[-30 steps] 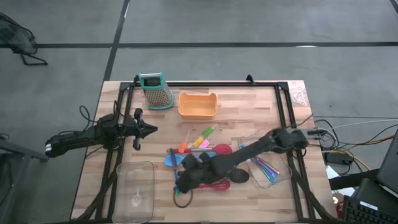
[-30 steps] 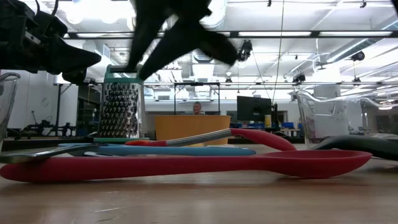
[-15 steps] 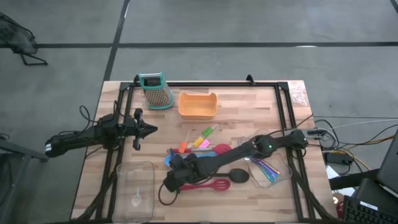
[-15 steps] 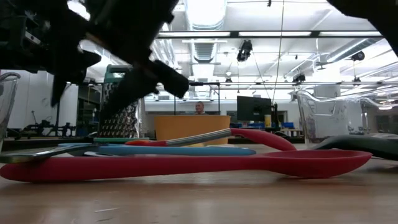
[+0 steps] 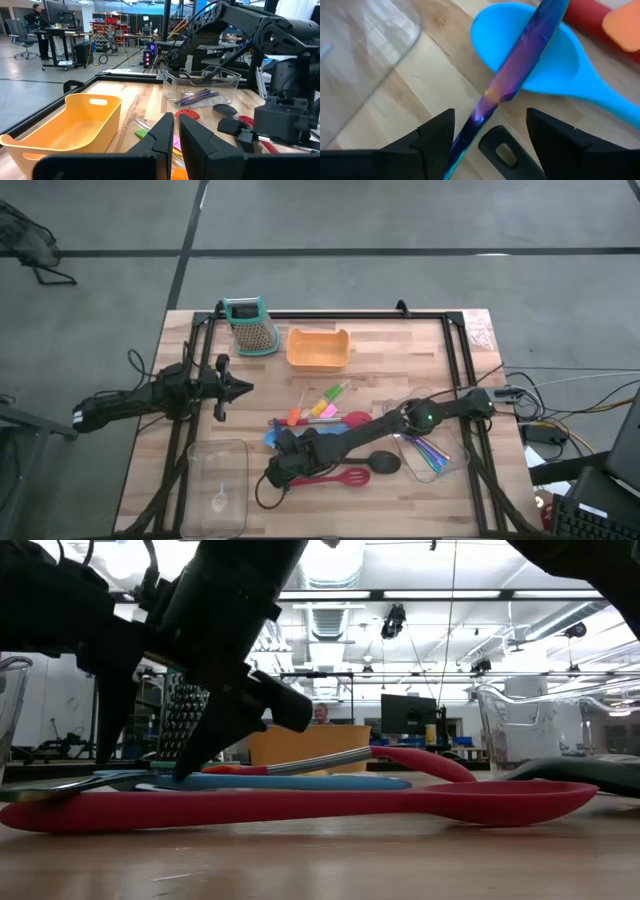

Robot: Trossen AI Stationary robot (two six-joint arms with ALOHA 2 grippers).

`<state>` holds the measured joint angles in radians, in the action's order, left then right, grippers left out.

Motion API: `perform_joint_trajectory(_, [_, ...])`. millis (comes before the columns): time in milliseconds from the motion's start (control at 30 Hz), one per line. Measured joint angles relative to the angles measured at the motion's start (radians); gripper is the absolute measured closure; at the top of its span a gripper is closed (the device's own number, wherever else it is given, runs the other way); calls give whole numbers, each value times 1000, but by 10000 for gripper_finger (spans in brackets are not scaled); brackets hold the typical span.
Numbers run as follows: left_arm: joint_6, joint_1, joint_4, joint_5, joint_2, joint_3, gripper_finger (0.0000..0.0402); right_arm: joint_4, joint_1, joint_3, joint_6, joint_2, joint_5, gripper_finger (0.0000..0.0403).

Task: Pick & Place Kitchen Items
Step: Put the blue knife into the top transparent bin

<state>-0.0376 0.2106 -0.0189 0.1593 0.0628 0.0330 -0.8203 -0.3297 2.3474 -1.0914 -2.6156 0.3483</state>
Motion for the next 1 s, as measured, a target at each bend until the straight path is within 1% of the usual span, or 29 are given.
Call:
perform_joint_trajectory(267, [0, 0, 0, 0, 0, 0, 367, 3, 0, 0, 39, -18, -13, 185])
perform_joint_trajectory(400, [0, 0, 0, 0, 0, 0, 367, -1, 0, 0, 45, -18, -12, 205])
perform_joint_trajectory(500, [0, 0, 0, 0, 0, 0, 367, -8, 0, 0, 43, -18, -12, 232])
perform_joint_trajectory(833, [0, 0, 0, 0, 0, 0, 367, -10, 1, 7, 50, -12, -20, 349])
perform_joint_trajectory(1000, [0, 0, 0, 0, 0, 0, 367, -19, 0, 11, 68, -6, -51, 386])
